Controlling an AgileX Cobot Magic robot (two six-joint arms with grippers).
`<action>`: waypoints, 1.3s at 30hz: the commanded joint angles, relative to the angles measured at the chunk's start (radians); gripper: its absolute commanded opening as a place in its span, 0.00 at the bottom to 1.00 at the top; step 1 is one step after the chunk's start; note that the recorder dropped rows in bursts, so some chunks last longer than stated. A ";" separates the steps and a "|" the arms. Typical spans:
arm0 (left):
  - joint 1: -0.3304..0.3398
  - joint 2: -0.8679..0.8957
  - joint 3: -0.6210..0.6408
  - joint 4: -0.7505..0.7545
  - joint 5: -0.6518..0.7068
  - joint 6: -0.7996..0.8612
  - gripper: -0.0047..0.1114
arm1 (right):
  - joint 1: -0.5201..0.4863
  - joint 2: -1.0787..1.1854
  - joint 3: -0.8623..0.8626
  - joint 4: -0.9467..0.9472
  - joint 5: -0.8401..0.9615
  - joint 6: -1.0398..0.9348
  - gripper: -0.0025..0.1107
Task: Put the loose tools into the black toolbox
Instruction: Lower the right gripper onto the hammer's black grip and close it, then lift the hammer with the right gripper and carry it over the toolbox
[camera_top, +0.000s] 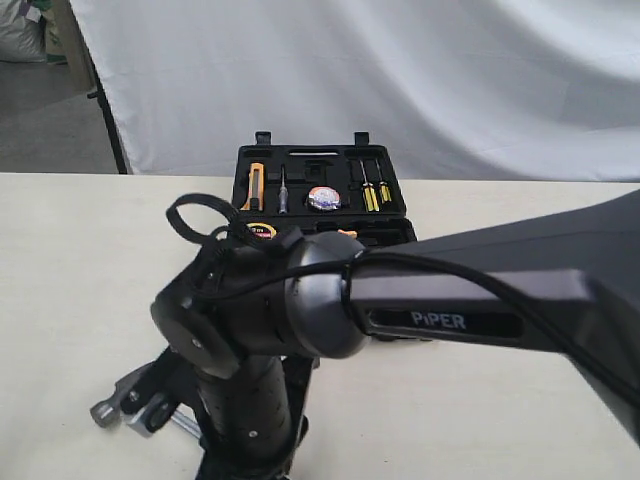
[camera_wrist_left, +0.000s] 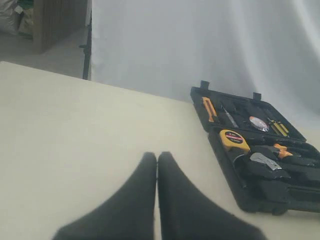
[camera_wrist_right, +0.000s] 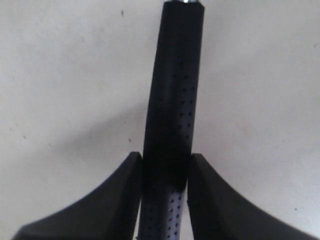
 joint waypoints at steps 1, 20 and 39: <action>0.025 -0.003 -0.003 0.004 -0.007 -0.005 0.05 | -0.003 -0.010 0.074 -0.042 0.002 -0.036 0.02; 0.025 -0.003 -0.003 0.004 -0.007 -0.005 0.05 | -0.003 -0.002 0.078 -0.049 0.021 0.003 0.28; 0.025 -0.003 -0.003 0.004 -0.007 -0.005 0.05 | -0.003 0.014 -0.126 -0.016 -0.297 0.010 0.52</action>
